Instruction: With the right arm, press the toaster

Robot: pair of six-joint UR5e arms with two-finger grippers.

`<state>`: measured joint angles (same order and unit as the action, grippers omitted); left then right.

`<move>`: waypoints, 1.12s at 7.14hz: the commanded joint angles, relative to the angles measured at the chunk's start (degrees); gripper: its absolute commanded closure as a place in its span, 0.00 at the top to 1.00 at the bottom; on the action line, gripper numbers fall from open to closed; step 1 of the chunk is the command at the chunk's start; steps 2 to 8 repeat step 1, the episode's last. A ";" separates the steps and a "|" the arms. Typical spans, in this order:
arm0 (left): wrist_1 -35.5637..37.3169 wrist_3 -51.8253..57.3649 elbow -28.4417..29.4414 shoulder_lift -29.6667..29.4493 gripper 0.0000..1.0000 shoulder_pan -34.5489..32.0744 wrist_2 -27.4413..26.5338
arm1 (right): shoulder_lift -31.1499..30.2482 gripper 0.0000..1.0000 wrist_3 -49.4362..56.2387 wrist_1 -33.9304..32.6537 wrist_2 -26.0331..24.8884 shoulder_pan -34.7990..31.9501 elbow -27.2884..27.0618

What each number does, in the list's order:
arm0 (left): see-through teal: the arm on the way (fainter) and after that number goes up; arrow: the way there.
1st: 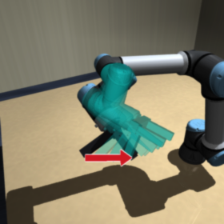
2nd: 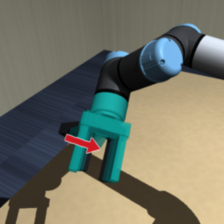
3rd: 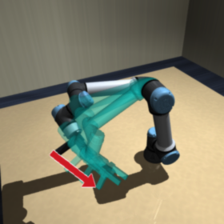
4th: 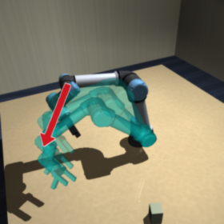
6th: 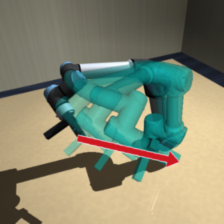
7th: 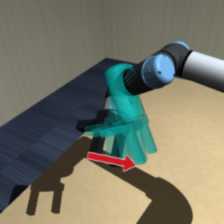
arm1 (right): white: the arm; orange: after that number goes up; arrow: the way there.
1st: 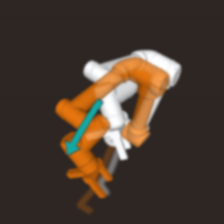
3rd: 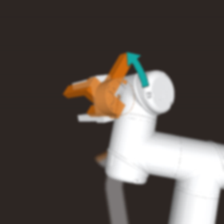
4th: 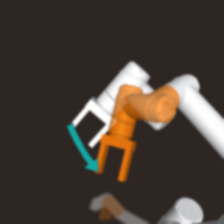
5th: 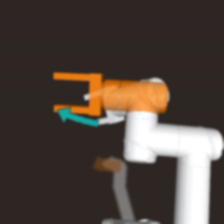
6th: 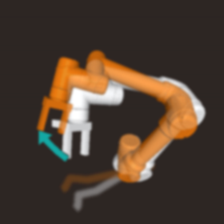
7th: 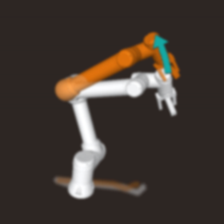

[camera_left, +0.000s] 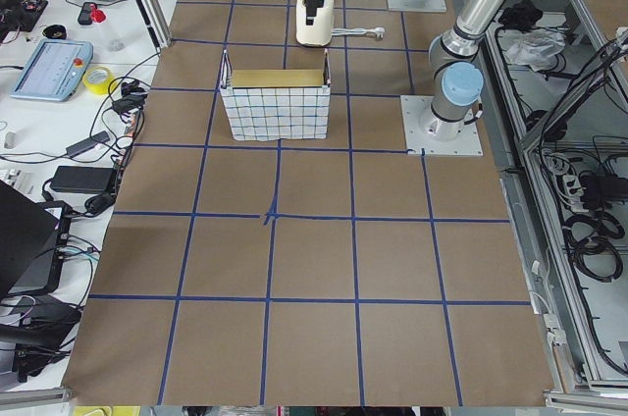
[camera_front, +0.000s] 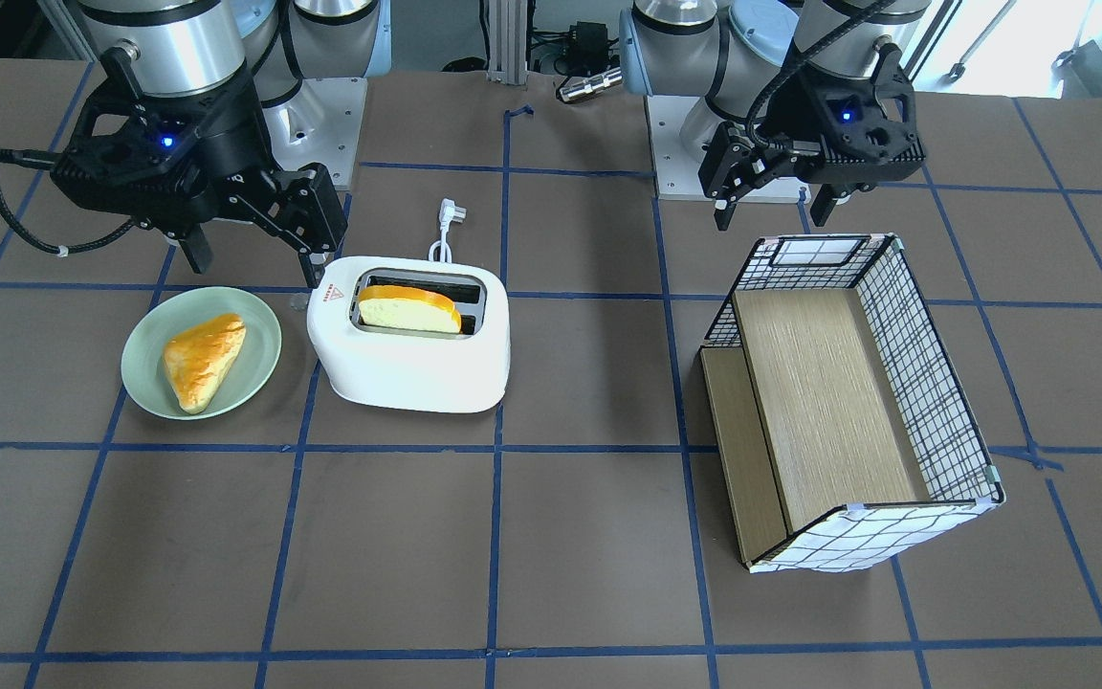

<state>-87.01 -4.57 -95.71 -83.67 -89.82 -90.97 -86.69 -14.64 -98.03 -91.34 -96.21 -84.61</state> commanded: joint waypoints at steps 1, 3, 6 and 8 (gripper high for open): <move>0.00 0.00 0.00 0.00 1.00 0.00 0.00 | -0.15 1.00 0.23 0.12 0.02 -0.03 -0.03; 0.00 0.00 0.00 0.00 1.00 0.00 0.00 | -0.15 1.00 0.23 0.12 0.02 -0.03 -0.03; 0.00 0.00 0.00 0.00 1.00 0.00 0.00 | -0.15 1.00 0.23 0.12 0.02 -0.03 -0.03; 0.00 0.00 0.00 0.00 1.00 0.00 0.00 | -0.15 1.00 0.23 0.12 0.02 -0.03 -0.03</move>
